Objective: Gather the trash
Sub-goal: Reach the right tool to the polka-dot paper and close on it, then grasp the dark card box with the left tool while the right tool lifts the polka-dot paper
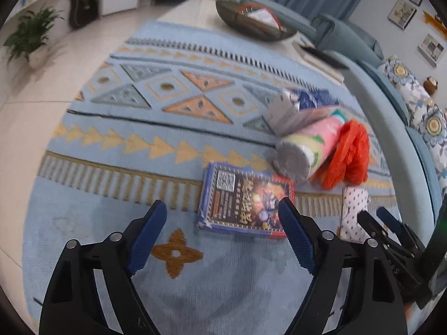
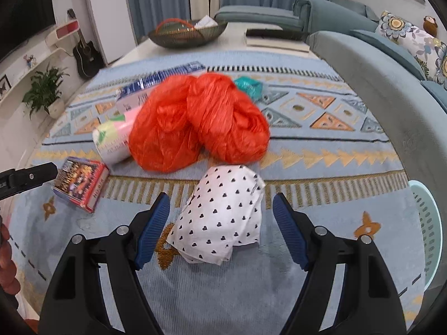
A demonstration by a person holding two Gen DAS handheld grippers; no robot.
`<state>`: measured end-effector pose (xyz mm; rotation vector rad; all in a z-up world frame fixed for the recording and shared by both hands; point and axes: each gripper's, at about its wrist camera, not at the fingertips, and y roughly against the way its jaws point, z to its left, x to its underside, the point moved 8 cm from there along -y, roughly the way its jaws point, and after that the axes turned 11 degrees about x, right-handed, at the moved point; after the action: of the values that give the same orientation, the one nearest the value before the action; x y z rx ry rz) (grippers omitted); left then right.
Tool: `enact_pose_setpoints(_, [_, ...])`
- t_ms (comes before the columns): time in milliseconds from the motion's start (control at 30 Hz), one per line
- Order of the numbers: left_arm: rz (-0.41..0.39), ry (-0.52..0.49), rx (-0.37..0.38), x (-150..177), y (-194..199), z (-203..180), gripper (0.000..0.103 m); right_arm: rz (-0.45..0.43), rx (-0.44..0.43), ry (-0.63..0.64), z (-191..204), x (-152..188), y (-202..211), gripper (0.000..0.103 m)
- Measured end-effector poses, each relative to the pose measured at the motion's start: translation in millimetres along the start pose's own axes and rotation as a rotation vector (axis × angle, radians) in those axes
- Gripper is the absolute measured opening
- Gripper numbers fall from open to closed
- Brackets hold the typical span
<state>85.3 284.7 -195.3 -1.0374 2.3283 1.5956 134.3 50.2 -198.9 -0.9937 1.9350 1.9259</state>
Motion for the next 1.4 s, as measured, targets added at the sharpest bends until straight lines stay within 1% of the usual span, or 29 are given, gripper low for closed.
enact_pose_setpoints(33, [0.010, -0.003, -0.009, 1.5, -2.5, 0.6, 0.068, 0.010, 0.010, 0.004, 0.2, 1.6, -3.5, 0.072])
enact_pose_setpoints(100, [0.036, -0.003, -0.006, 4.7, -8.1, 0.7, 0.067, 0.032, 0.017, 0.014, 1.6, 5.3, -11.2, 0.072])
enact_pose_setpoints(167, [0.056, 0.001, 0.033, 8.7, -11.9, -2.4, 0.061, 0.043, 0.016, 0.012, 0.7, 7.8, -15.5, 0.072])
enact_pose_setpoints(200, [0.070, -0.002, 0.062, 11.5, -13.6, -6.0, 0.056, 0.046, 0.016, 0.007, -1.1, 8.6, -16.7, 0.069])
enact_pose_setpoints(233, [0.082, -0.015, 0.073, 13.9, -14.0, -9.5, 0.049, 0.052, 0.006, -0.002, -3.2, 9.2, -17.5, 0.058])
enact_pose_setpoints(267, [0.090, -0.038, 0.080, 16.1, -13.9, -14.2, 0.045, 0.059, -0.007, -0.013, -4.9, 9.4, -18.1, 0.055])
enact_pose_setpoints(300, [0.101, -0.066, 0.091, 19.8, -13.6, -19.6, 0.042, 0.060, -0.012, -0.025, -8.1, 9.0, -17.6, 0.049])
enact_pose_setpoints(333, [0.117, -0.090, 0.113, 23.9, -13.1, -26.3, 0.042, 0.055, -0.008, -0.035, -13.3, 8.4, -16.1, 0.042])
enact_pose_setpoints(367, [0.137, -0.112, 0.141, 28.4, -13.4, -33.0, 0.042, 0.050, -0.008, -0.041, -15.9, 7.7, -15.0, 0.040])
enact_pose_setpoints(400, [0.163, -0.154, 0.177, 35.8, -13.1, -45.1, 0.042, 0.042, -0.011, -0.054, -20.0, 7.4, -13.4, 0.036])
enact_pose_setpoints(467, [0.195, -0.233, 0.196, 47.3, -11.8, -62.8, 0.042, 0.036, -0.008, -0.072, -26.2, 8.0, -11.0, 0.032])
enact_pose_setpoints(500, [0.219, -0.298, 0.219, 56.6, -10.0, -78.3, 0.042, 0.033, -0.004, -0.079, -29.7, 8.6, -10.5, 0.029])
enact_pose_setpoints(567, [0.234, -0.365, 0.256, 65.1, -6.3, -94.9, 0.044, 0.030, 0.004, -0.096, -36.2, 9.2, -9.4, 0.028])
enact_pose_setpoints(633, [0.228, -0.429, 0.273, 71.2, -1.3, -110.0, 0.045, 0.027, 0.020, -0.115, -44.3, 9.4, -8.0, 0.026])
enact_pose_setpoints(667, [0.218, -0.441, 0.275, 70.9, 0.9, -113.6, 0.047, 0.028, 0.024, -0.124, -47.5, 9.4, -8.0, 0.026])
enact_pose_setpoints(733, [0.167, -0.430, 0.262, 61.7, 5.1, -111.6, 0.054, 0.028, 0.021, -0.148, -54.6, 10.3, -7.1, 0.026])
enact_pose_setpoints(767, [0.136, -0.417, 0.242, 54.0, 6.8, -105.9, 0.058, 0.027, 0.015, -0.157, -56.3, 10.6, -6.7, 0.026])
enact_pose_setpoints(833, [0.049, -0.379, 0.136, 33.6, 5.5, -88.3, 0.082, 0.027, 0.007, -0.169, -58.4, 11.6, -5.9, 0.026])
enact_pose_setpoints(867, [0.023, -0.367, 0.104, 25.6, 4.0, -81.4, 0.084, 0.029, 0.001, -0.171, -58.3, 12.7, -5.5, 0.026])
enact_pose_setpoints(900, [-0.003, -0.349, 0.069, 16.1, -0.3, -71.2, 0.084, 0.030, -0.002, -0.167, -57.5, 13.5, -5.0, 0.026])
enact_pose_setpoints(933, [-0.005, -0.333, 0.063, 11.0, -2.8, -66.0, 0.084, 0.030, -0.001, -0.156, -56.4, 15.0, -4.4, 0.026])
enact_pose_setpoints(967, [0.000, -0.309, 0.067, 6.4, -7.1, -61.5, 0.084, 0.027, 0.002, -0.148, -55.8, 15.7, -3.5, 0.026])
enact_pose_setpoints(1033, [0.015, -0.261, 0.113, 3.9, -15.0, -57.9, 0.084, 0.023, 0.002, -0.138, -55.5, 17.1, -2.1, 0.026])
enact_pose_setpoints(1067, [0.033, -0.245, 0.124, 5.7, -19.2, -55.9, 0.084, 0.025, -0.003, -0.140, -55.4, 17.9, -2.1, 0.026])
enact_pose_setpoints(1133, [0.056, -0.248, 0.112, 8.8, -22.7, -54.6, 0.084, 0.030, -0.011, -0.147, -55.3, 19.1, -2.7, 0.026])
enact_pose_setpoints(1233, [0.060, -0.281, 0.091, 11.7, -27.0, -58.0, 0.084, 0.031, -0.011, -0.149, -54.9, 19.3, -3.0, 0.026])
enact_pose_setpoints(1333, [0.098, -0.282, 0.114, 19.1, -35.2, -62.3, 0.083, 0.032, -0.013, -0.149, -54.8, 19.8, -2.7, 0.026])
enact_pose_setpoints(1400, [0.129, -0.297, 0.135, 26.1, -40.6, -68.8, 0.079, 0.032, -0.016, -0.153, -55.8, 20.1, -2.1, 0.026])
